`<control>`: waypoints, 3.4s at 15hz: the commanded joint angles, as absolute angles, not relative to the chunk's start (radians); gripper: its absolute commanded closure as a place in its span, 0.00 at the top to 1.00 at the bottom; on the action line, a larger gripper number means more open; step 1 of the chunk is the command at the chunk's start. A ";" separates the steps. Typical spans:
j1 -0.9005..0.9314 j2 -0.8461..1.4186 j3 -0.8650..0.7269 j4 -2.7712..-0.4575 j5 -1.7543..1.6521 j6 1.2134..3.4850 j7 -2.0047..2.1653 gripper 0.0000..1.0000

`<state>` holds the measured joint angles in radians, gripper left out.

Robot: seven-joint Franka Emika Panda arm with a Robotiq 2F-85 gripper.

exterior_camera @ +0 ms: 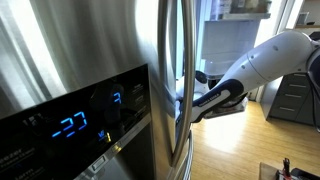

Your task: Take the green bottle from the refrigerator door and place it in front of the vegetable drawer

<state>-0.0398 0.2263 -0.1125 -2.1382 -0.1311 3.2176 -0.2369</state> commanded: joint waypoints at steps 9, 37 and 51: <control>-0.080 0.303 -0.071 -2.123 -0.129 3.329 -0.216 0.49; 0.216 0.142 -0.437 -2.077 -0.195 3.116 -0.024 1.00; 0.191 -0.178 -0.259 -2.009 -0.456 2.406 0.389 1.00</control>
